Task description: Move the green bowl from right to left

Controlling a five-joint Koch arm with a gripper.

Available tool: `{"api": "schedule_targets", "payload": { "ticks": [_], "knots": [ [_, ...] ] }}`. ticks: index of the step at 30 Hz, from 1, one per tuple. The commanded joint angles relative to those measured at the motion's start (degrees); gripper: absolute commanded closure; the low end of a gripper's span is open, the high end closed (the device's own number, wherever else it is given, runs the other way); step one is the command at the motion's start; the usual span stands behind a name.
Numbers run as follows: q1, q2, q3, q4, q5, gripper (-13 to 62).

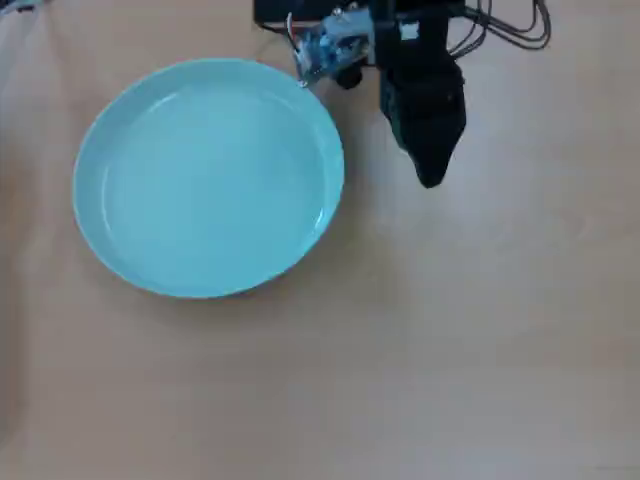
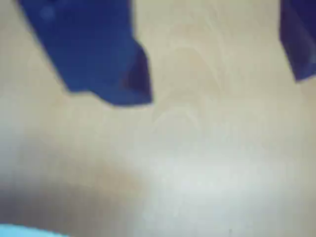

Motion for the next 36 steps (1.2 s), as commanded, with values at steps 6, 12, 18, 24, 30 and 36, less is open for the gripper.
{"api": "schedule_targets", "payload": {
  "ticks": [6, 12, 18, 24, 30, 36],
  "knots": [
    [-6.2, 2.2, -2.7, -4.9, 4.7, 19.2],
    [-6.2, 2.2, -2.7, -4.8, 4.7, 19.2],
    [-6.2, 2.3, -2.7, -4.8, 4.7, 19.2],
    [-6.1, 2.2, -2.6, -4.8, 4.7, 19.2],
    [-5.6, 2.2, -2.0, -4.6, 6.2, 19.2],
    [-5.1, 2.8, -1.1, -3.8, 12.0, 19.2]
  ]
}}
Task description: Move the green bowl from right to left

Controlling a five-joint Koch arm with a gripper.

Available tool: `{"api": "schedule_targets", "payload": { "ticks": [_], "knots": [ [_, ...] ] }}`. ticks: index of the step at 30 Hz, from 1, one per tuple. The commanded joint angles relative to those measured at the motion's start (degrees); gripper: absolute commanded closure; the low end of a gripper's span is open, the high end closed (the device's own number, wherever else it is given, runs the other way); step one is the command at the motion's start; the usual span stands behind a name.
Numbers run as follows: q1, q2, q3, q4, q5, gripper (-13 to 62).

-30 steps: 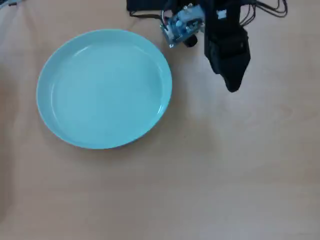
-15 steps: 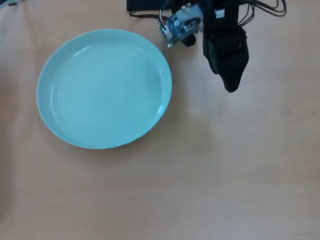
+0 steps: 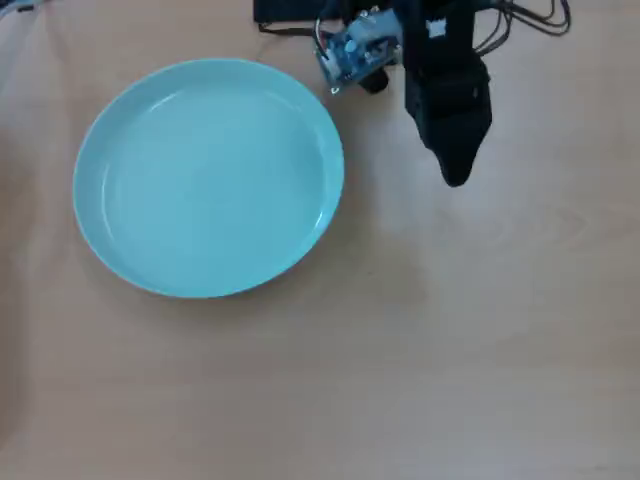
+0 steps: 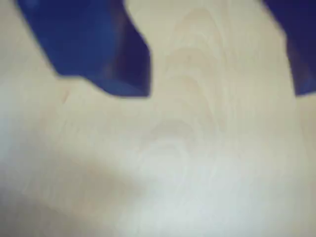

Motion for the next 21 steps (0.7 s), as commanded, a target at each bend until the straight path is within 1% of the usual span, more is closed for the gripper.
{"api": "schedule_targets", "payload": {
  "ticks": [1, 6, 11, 17, 21],
  "knots": [
    [0.1, 3.4, -1.1, -0.9, 3.8, 19.2],
    [0.6, 9.9, -0.6, 4.5, 12.9, 19.2],
    [3.6, 16.2, 2.1, 7.5, 17.0, 19.2],
    [9.8, 25.7, 13.5, 5.9, 22.1, 19.2],
    [13.3, 29.3, 20.2, 2.0, 22.5, 19.2]
  ]
}}
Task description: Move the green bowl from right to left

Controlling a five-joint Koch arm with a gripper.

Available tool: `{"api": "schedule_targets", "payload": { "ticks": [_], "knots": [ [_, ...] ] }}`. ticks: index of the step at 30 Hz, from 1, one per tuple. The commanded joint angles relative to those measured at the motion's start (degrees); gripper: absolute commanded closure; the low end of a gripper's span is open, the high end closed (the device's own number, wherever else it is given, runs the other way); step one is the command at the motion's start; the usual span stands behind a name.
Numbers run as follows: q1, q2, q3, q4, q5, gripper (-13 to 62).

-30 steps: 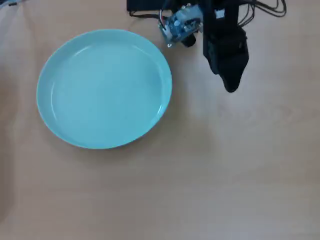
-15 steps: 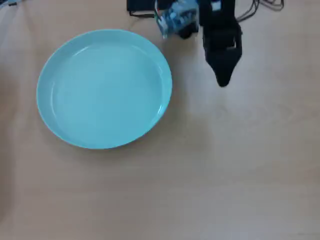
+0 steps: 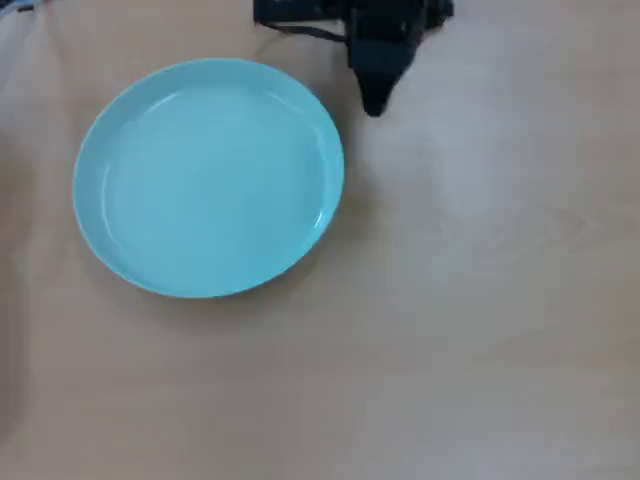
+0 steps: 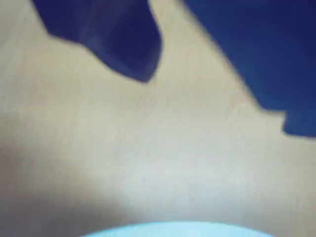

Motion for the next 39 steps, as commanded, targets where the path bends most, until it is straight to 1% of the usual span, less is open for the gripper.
{"api": "schedule_targets", "payload": {
  "ticks": [1, 4, 9, 14, 18, 23, 39],
  "knots": [
    [1.6, 3.2, 0.1, -4.7, 0.4, 19.2],
    [3.9, 5.0, 4.0, -6.3, 1.1, 19.2],
    [9.8, 8.3, 8.9, -6.6, 10.0, 19.2],
    [11.8, 8.3, 11.3, -6.1, 11.2, 19.2],
    [16.5, 8.4, 14.9, -6.7, 12.0, 19.2],
    [19.8, 8.4, 18.1, -7.7, 18.3, 19.2],
    [27.4, 7.9, 21.7, -13.4, 17.9, 18.9]
  ]
}}
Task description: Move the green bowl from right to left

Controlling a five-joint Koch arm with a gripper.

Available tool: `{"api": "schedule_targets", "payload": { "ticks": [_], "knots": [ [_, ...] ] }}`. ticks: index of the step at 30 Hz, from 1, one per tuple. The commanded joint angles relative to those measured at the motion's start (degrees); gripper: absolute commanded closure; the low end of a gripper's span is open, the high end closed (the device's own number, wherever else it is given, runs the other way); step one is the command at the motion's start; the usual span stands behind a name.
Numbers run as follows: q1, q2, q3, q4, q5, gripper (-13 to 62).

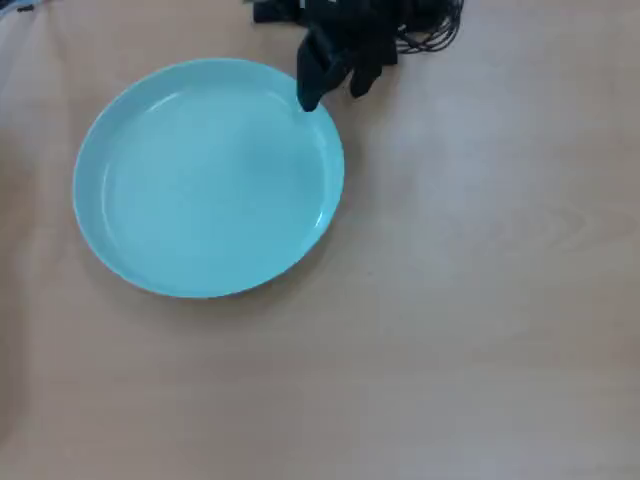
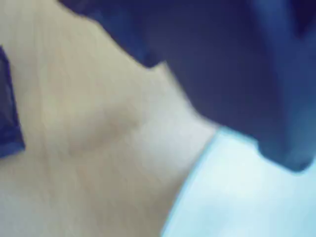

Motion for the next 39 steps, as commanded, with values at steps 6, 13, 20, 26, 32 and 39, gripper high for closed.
{"api": "schedule_targets", "payload": {
  "ticks": [6, 13, 20, 26, 32, 39],
  "knots": [
    [1.1, 5.2, 2.6, -8.3, -0.2, 18.9],
    [1.9, 5.3, 7.3, -15.5, -0.4, 18.6],
    [4.8, 5.1, 9.2, -19.8, -6.6, 19.1],
    [5.1, 4.1, 10.7, -23.0, -6.9, 20.6],
    [5.2, 2.7, 11.0, -24.7, -8.6, 30.5],
    [5.3, -1.6, 11.1, -29.0, -10.6, 31.9]
  ]
}}
